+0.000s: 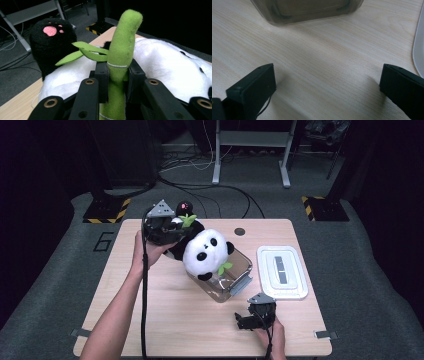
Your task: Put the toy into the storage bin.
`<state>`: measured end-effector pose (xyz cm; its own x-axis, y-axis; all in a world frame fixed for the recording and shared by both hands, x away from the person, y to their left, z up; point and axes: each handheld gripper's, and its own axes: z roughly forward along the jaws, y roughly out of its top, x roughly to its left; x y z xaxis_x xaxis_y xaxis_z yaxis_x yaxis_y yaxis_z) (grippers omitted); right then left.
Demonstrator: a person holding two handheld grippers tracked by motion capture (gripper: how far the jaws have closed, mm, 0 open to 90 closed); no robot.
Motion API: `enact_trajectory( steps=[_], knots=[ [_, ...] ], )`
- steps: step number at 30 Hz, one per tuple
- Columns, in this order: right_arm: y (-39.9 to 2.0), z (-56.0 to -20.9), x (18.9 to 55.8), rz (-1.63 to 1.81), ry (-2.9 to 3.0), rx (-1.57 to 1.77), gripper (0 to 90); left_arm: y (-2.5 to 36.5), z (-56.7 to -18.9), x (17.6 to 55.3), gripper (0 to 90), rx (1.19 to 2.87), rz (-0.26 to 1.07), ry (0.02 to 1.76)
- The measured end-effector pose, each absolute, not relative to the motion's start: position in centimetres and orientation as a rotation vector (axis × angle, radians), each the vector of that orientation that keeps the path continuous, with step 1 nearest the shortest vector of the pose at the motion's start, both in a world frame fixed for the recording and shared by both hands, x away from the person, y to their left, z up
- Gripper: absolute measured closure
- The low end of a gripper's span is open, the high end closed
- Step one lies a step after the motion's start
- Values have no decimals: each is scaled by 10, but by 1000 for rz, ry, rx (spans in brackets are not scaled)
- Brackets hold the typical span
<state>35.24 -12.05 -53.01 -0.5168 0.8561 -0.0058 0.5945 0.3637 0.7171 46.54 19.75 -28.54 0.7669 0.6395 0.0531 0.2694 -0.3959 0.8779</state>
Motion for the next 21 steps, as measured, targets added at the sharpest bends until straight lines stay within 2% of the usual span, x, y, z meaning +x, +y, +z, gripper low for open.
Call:
enact_trajectory(
  steps=[21],
  knots=[
    [-121, -530, 352, 950, 2253, 1265, 0, 160, -295, 488, 748, 2019, 399, 629]
  ],
)
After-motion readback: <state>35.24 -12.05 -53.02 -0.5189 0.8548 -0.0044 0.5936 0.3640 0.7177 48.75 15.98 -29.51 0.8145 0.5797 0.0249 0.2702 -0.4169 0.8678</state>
